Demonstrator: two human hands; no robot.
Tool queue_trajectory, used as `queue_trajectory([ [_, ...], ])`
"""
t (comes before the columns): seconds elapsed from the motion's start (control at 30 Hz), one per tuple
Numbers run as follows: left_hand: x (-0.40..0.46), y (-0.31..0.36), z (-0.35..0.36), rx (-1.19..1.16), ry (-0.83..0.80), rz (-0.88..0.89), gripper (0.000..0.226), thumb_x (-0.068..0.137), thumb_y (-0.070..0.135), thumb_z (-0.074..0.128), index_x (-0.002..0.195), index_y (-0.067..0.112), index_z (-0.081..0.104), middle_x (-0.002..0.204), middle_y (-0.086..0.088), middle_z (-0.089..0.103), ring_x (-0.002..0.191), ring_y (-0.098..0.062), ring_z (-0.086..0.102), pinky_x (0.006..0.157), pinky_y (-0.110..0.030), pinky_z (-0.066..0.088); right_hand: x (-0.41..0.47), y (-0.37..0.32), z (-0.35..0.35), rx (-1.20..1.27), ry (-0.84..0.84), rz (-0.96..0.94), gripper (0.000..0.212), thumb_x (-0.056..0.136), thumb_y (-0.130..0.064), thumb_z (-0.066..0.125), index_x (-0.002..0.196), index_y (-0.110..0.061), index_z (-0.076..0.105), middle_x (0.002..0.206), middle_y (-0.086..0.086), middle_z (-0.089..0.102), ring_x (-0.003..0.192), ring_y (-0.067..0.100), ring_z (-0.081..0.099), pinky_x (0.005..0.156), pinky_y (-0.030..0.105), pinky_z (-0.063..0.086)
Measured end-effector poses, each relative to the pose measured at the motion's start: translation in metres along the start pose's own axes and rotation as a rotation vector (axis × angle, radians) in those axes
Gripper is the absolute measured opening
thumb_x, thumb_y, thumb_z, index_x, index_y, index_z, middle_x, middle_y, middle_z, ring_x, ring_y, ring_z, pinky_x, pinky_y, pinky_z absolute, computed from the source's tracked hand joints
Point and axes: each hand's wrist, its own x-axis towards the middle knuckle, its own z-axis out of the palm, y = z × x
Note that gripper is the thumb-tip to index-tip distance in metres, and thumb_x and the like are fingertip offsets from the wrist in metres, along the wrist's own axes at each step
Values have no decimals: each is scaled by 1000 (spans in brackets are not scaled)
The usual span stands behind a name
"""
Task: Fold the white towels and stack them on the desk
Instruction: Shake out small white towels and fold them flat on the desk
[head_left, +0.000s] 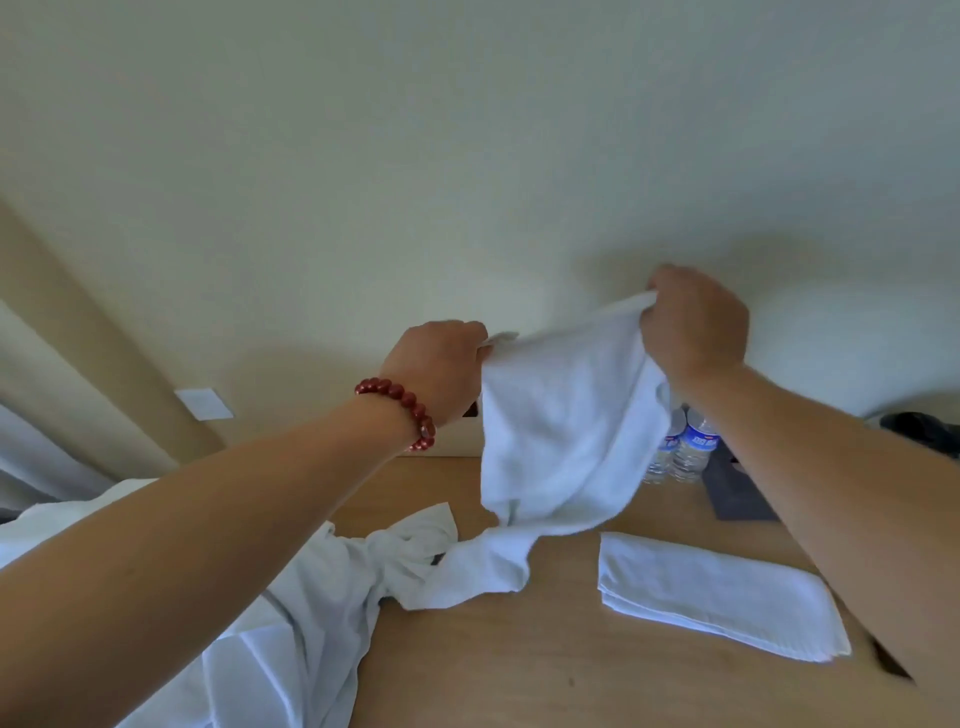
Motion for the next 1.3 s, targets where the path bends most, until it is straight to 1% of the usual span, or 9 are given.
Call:
queue_trajectory([
  [0.17,13,-10,-45,-89,517,-60,37,105,34,40,98,10,67,84,-9,69,75,-33,63,62,-32,38,15,-18,-45,107,309,-226,24,75,-6,48,93,-10,65,88,14,64,80,39,60,61,37,42],
  [0.3,-28,-39,-17,-3,745,220,20,95,10,54,100,6,72,84,-11,71,75,-33,63,63,-39,49,-36,0,-53,-23,72,-376,16,77,-13,58,89,-10,67,80,14,68,73,38,65,60,35,44],
  [0.47,-134,-50,88,-136,406,294,32,100,19,45,94,9,75,79,0,66,71,-16,58,65,-25,50,-134,28,-24,-296,-615,-422,11,91,-30,44,86,-23,50,85,1,61,81,25,58,62,32,36],
  [0.57,-182,-40,131,-241,234,231,39,105,33,37,96,18,71,78,5,65,67,-13,61,62,-22,50,-193,44,-2,-234,-793,-318,9,88,-23,41,82,-18,45,81,2,54,69,19,44,52,31,27],
  [0.67,-215,-31,156,-255,17,159,16,90,30,49,94,29,65,73,9,63,62,-12,61,54,-22,49,-233,62,23,-95,-961,-138,10,84,-18,39,76,-14,41,72,0,49,64,18,43,52,29,26],
  [0.9,-252,-26,201,-211,-471,-128,15,104,30,40,111,31,53,76,15,44,66,-4,45,59,-15,36,-288,73,65,-8,-1194,-94,11,80,-17,37,73,-19,46,78,-5,54,81,22,55,57,23,34],
  [1.0,-259,-22,230,-126,-694,-72,28,105,28,41,127,17,54,119,0,56,95,-15,50,88,-23,40,-301,76,82,29,-1289,-46,11,75,-17,35,71,-20,45,77,-5,54,79,21,55,58,25,35],
  [1.1,-261,-17,244,97,-857,7,35,105,26,37,134,14,53,145,-4,40,128,-23,45,107,-31,32,-314,80,99,38,-1352,13,14,74,-19,35,72,-23,48,79,-5,57,82,20,58,59,26,38],
  [1.3,-256,-7,252,153,-1021,44,39,101,22,35,131,11,58,143,-9,46,131,-26,41,108,-33,31,-334,82,121,118,-1380,50,16,81,-24,40,79,-28,55,80,-9,58,75,11,53,59,23,38],
])
